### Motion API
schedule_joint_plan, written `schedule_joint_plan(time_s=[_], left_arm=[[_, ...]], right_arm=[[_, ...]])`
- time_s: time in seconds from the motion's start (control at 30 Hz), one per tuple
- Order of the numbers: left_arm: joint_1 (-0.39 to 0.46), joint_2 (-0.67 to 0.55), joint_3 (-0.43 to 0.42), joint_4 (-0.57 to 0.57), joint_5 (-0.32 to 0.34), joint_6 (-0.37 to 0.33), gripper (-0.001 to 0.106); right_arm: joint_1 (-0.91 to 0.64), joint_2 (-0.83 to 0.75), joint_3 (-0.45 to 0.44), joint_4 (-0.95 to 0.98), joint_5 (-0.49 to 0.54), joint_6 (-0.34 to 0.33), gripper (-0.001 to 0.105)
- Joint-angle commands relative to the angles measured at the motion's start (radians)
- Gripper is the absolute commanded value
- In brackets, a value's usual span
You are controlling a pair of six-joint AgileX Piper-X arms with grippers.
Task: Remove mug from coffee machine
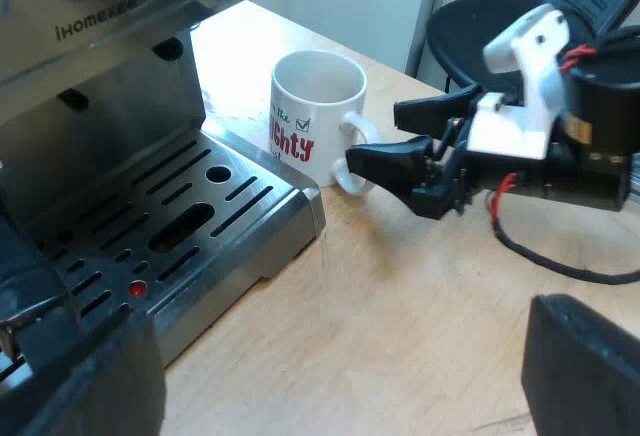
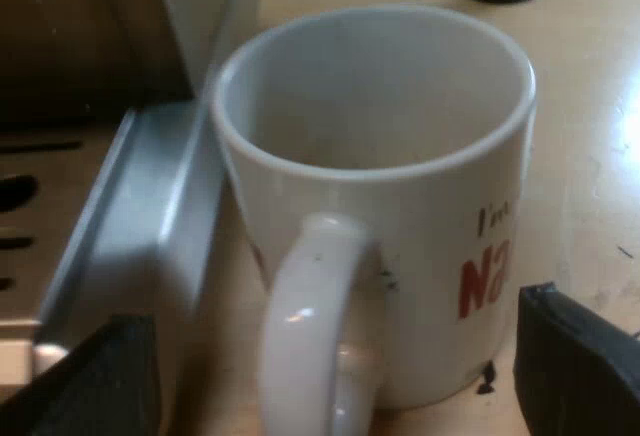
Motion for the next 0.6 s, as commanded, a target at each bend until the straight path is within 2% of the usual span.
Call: schedule_joint_plan(time_s=[0.03, 0.2, 0.27, 0.33, 0.37, 0.47, 0.6], left_arm=[[-0.004, 0.000, -0.007, -0.011, -0.010, -0.004, 0.083], [-0.004, 0.000, -0.007, -0.011, -0.010, -0.004, 0.083], [-0.004, 0.000, -0.007, -0.011, -0.010, -0.004, 0.083], [-0.004, 0.000, -0.007, -0.011, -0.010, -0.004, 0.083], [-0.004, 0.000, -0.007, -0.011, -0.010, -0.004, 0.083], [-0.004, 0.000, -0.007, -0.011, -0.010, -0.004, 0.083], [-0.004, 0.000, -0.007, -0.009, -0.010, -0.004, 0.083]], right_arm=[[0.031, -0.077, 0.022, 0.011, -0.011, -0.002, 0.074], [0.075, -0.207, 0.025, 0.125, -0.009, -0.002, 0.074], [0.097, -0.309, 0.025, 0.259, -0.007, -0.002, 0.074], [0.098, -0.322, 0.025, 0.279, -0.006, -0.002, 0.074], [0.112, -0.414, 0.025, 0.390, -0.001, -0.002, 0.074], [0.117, -0.491, 0.025, 0.471, -0.005, -0.002, 0.074], [0.125, -0.676, 0.006, 0.661, -0.016, -0.002, 0.074]])
